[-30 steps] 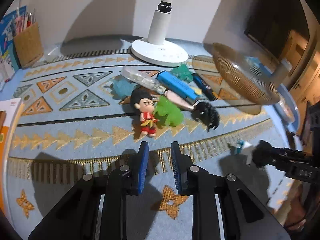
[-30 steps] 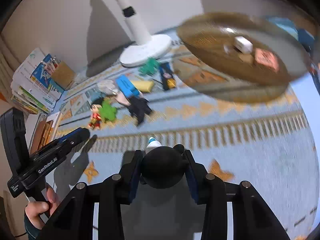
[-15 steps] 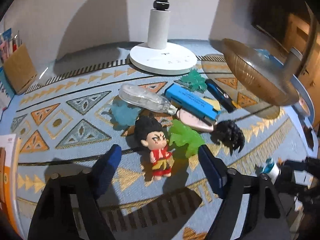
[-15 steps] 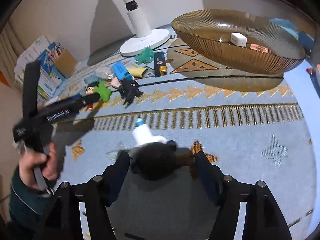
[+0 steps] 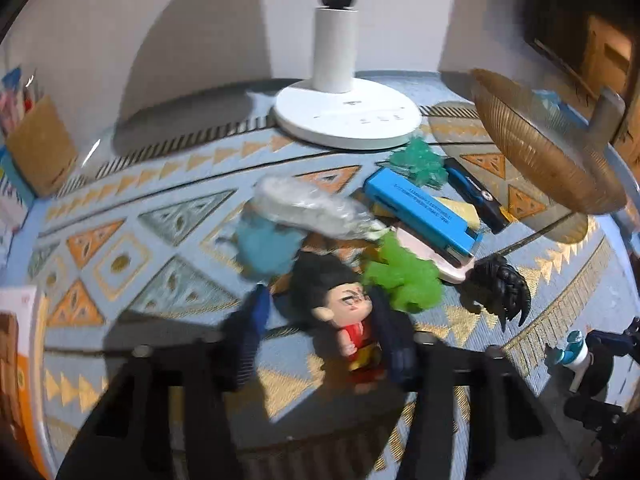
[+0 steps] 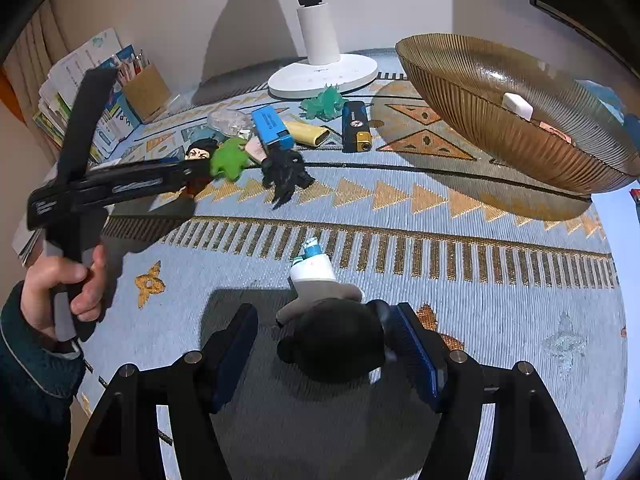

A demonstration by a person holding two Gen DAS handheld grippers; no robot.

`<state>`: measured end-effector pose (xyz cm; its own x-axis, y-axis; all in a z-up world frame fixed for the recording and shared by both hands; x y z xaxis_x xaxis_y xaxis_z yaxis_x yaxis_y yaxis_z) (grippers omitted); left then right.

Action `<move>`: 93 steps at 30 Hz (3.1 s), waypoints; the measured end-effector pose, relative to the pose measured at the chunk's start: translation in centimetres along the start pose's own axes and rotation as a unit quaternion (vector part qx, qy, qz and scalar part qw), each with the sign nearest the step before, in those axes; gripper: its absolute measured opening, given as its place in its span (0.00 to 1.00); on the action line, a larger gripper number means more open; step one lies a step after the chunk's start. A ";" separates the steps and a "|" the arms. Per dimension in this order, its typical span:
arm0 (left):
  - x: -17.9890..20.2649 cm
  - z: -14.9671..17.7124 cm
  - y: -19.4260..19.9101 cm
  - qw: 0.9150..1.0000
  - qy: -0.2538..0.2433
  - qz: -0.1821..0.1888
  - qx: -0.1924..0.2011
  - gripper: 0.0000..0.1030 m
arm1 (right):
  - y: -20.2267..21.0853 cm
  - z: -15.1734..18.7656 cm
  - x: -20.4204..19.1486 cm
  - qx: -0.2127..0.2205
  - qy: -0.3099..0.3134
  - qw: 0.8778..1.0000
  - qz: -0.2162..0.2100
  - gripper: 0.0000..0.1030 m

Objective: Organize rigid objects
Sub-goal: 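Grasp the black ball toy with the right gripper while the left gripper grasps the red-shirt figurine, then carry the figurine and black ball toy into the amber bowl and open both grippers, then move both grippers back to the pile toward the blue lighter and measuring cup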

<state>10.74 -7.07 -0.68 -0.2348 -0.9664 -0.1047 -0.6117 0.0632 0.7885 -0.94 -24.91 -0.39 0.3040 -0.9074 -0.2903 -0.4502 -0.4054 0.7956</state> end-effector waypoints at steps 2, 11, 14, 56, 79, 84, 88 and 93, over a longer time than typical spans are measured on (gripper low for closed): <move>0.3 0.4 0.5 1.000 -0.008 0.001 0.004 0.35 | 0.1 -0.1 0.1 0.002 -0.006 1.000 -0.004 0.66; -0.6 4.5 5.8 0.996 0.055 0.063 0.024 0.34 | 0.5 0.1 0.4 0.010 -0.019 1.000 -0.007 0.52; 0.0 5.5 7.0 0.996 0.052 0.073 0.026 0.34 | 0.7 0.2 -0.4 0.014 -0.008 1.000 0.007 0.41; 17.7 -10.1 5.3 0.985 0.009 0.165 0.054 0.76 | 9.9 -10.2 16.8 0.070 -0.153 0.982 0.087 0.66; -4.4 0.2 24.2 0.962 0.152 0.100 0.203 0.99 | 17.8 -8.1 -2.0 0.178 -0.027 0.984 0.002 0.85; -6.4 4.7 19.8 0.969 0.174 0.046 0.169 0.99 | 12.4 -5.6 -3.9 0.139 -0.010 0.990 -0.021 0.85; -7.0 8.4 14.7 0.974 0.185 0.014 0.130 0.99 | 6.7 -3.2 -3.5 0.110 0.004 0.994 -0.016 0.85; -7.4 9.8 10.4 0.979 0.184 -0.003 0.092 0.99 | 1.0 -1.0 -1.9 0.062 0.005 0.998 -0.005 0.85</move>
<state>-1.31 3.15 2.34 0.0365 -0.9889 0.1443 -0.7460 0.0691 0.6623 -1.12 -23.49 1.52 0.3169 -0.9025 -0.2916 -0.5478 -0.4252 0.7205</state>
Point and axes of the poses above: each gripper's, at about its wrist camera, not at the fingertips, and y roughly against the way its jaws point, x to its right, z to its underside, the point moved 2 cm from there along -y, roughly the way its jaws point, and after that the axes turned 8 degrees about -z, right-handed, at the moved point
